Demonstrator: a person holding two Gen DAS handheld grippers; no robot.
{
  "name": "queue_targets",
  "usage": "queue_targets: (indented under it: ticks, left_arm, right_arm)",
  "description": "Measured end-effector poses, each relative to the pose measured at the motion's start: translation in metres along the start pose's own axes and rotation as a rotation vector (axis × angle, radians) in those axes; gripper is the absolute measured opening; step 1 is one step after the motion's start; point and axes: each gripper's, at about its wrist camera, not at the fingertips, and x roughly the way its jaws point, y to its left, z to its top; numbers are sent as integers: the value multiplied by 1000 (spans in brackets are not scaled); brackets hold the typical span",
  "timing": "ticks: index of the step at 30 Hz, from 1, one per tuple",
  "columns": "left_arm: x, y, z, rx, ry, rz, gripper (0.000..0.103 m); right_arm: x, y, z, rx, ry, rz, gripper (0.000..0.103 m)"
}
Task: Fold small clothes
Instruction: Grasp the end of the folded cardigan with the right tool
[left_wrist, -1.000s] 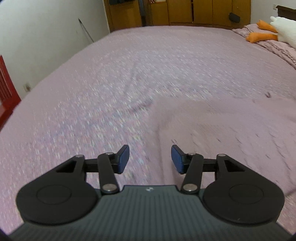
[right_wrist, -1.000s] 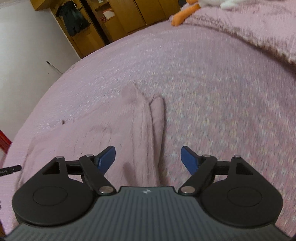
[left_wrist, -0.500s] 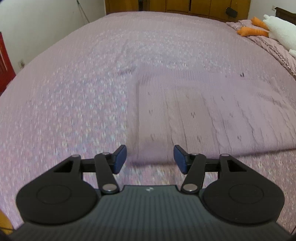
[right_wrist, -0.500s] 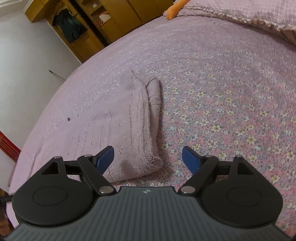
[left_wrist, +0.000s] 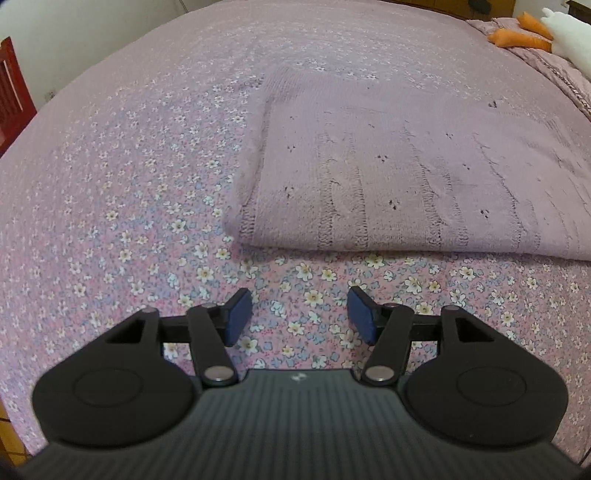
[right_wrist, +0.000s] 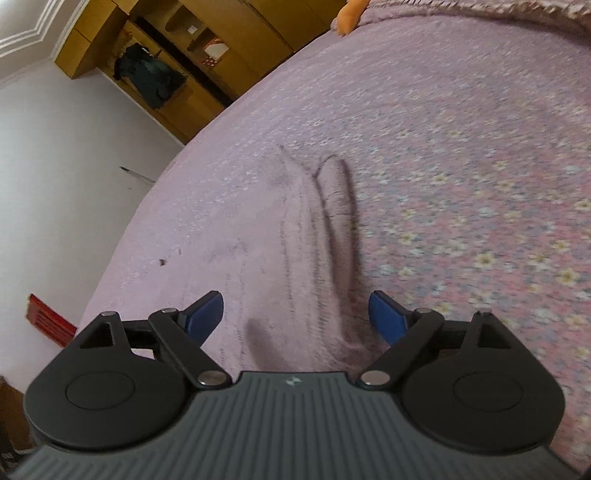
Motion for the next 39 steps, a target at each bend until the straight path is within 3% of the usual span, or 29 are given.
queue_targets:
  ticks: [3,6,10,11,15,20,30,39]
  left_arm:
    - [0,-2,-3,12,-5,7,60]
    - [0,-6,-7,24,-15,24,64]
    - [0,-6,-10,34,-24,28,66]
    - [0,-6,-10,34,-25,26,67]
    - [-1,-3,-10,29,-27,18,68]
    - [-3,0,-11,37,-20,14,69]
    - [-9,12,-8,34,-8,2,70]
    - [-14,27,14,34,-31,30,70]
  right_arm:
    - [11,3,3,9,20,34,86]
    - [18,7,2,3,9,16,74]
    - [28,-3,7,65,22,28,41]
    - [29,-6,8,78,26,41,39]
    - [29,-16,10,121,29,75,39]
    - [27,-19,7,162,4,93,53]
    - [35,-10,13,165,-1,51,52]
    - [38,9,32,130,-10,54,32]
